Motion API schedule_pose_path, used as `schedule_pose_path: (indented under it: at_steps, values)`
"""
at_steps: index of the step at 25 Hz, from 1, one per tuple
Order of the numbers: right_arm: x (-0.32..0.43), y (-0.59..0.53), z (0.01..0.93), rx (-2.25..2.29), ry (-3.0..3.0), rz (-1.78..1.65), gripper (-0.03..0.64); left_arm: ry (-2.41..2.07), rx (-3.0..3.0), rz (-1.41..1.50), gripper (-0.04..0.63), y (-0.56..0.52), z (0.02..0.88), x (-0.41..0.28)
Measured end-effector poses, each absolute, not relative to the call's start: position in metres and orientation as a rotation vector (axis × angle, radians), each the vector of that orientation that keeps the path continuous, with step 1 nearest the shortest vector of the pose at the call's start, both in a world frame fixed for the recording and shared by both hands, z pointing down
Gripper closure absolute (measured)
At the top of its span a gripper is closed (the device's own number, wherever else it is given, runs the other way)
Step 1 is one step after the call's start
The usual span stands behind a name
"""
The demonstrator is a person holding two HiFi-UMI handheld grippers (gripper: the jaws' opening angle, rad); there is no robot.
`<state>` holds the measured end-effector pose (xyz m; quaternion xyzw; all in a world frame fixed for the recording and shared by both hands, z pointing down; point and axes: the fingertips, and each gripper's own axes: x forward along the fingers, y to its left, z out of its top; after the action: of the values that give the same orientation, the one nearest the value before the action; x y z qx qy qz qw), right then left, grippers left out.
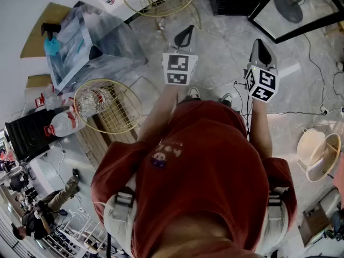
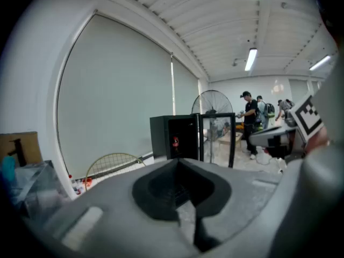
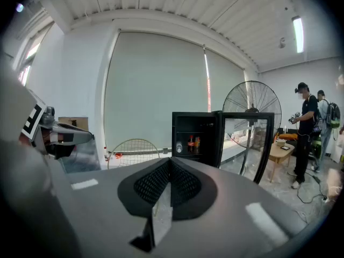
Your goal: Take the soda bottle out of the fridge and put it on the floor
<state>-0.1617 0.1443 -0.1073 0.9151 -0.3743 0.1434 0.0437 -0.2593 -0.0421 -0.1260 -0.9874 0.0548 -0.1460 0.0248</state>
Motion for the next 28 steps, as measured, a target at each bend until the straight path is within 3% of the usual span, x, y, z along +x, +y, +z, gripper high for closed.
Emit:
schedule_pose_path:
  at_steps: [28]
  values:
    - [-0.227,0.087,-0.095,2.895,-1.007,0.48,0.617,0.0,-3.08,-0.458,0.595,-0.106,-0.106,-0.302]
